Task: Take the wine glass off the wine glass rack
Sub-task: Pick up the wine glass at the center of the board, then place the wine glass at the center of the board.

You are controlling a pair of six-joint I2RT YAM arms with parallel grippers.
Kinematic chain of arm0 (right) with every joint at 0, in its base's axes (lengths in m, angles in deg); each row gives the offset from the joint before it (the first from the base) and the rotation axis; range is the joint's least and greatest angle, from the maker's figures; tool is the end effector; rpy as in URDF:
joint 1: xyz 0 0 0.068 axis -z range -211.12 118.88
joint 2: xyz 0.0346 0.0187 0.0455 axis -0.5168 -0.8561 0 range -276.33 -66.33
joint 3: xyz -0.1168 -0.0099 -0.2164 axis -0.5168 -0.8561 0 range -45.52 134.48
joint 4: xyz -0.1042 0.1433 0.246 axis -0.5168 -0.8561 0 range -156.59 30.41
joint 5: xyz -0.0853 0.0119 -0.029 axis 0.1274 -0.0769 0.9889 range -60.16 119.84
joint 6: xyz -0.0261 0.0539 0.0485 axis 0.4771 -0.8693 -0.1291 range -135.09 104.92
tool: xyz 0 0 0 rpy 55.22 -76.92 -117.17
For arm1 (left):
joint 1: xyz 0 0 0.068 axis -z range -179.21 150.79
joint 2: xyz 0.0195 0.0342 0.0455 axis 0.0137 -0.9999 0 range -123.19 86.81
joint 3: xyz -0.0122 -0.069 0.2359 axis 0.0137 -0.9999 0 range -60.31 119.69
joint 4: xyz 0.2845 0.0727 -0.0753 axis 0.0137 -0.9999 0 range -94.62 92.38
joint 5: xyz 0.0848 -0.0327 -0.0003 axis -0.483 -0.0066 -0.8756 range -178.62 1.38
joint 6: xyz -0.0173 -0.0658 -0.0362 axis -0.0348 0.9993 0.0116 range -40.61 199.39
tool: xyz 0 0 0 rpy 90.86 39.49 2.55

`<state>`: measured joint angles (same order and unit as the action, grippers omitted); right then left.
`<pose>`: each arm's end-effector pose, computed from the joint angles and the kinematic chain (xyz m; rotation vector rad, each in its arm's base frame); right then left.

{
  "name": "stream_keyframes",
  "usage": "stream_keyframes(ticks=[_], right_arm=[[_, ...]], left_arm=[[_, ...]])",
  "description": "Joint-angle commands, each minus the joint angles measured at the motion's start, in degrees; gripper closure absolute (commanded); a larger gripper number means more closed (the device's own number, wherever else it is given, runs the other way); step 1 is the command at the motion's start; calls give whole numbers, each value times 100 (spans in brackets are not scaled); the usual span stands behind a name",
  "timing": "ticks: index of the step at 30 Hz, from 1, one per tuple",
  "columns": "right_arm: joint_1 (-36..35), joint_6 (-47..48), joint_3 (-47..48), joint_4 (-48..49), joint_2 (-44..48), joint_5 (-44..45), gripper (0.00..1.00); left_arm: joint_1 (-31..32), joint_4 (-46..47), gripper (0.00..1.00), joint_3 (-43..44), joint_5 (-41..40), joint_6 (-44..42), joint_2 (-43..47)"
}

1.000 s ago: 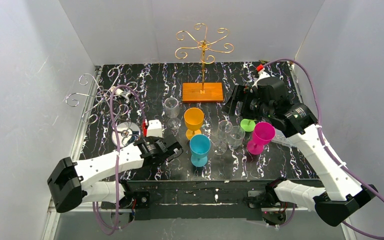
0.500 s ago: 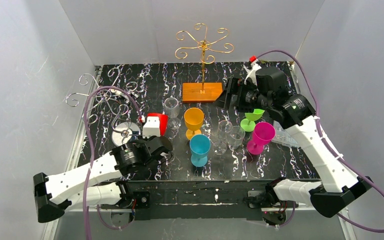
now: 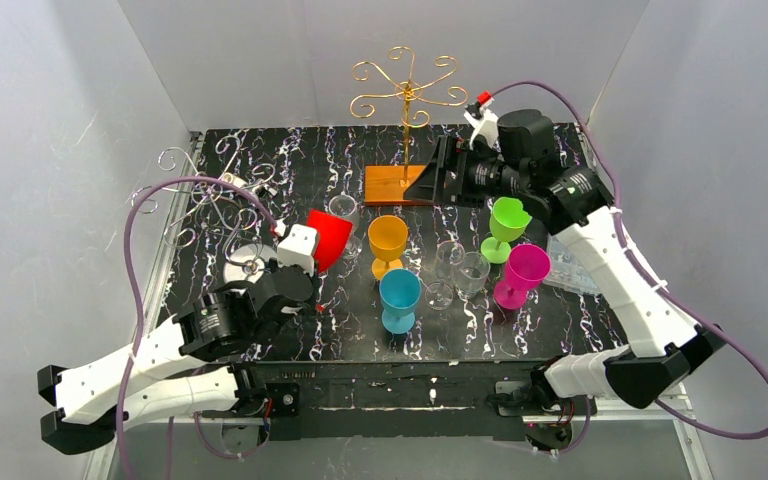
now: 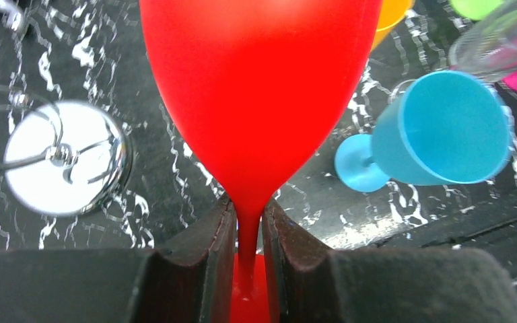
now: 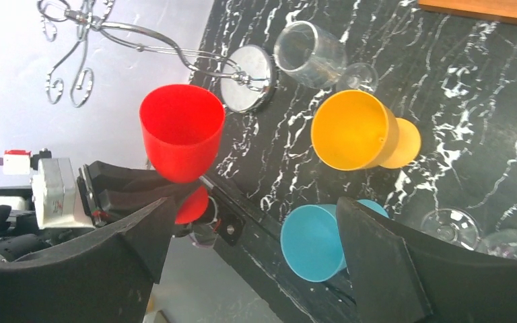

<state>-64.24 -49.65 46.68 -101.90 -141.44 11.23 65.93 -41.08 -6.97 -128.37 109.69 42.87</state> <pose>0.2742 0.2039 0.4261 -0.1961 2.1476 1.0500 0.1340 -0.1895 0.3141 0.2315 2.0155 -0.2982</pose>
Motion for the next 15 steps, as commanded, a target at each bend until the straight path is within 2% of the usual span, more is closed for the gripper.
stream_keyframes(ticks=[1,15], right_arm=[[-51,-169,514,370,-239,-452,2],[-53,-499,805,418,-467,-956,18]], left_arm=[[130,654,100,366,413,-1121,109],[218,3156,100,387,1169,-4250,-32]])
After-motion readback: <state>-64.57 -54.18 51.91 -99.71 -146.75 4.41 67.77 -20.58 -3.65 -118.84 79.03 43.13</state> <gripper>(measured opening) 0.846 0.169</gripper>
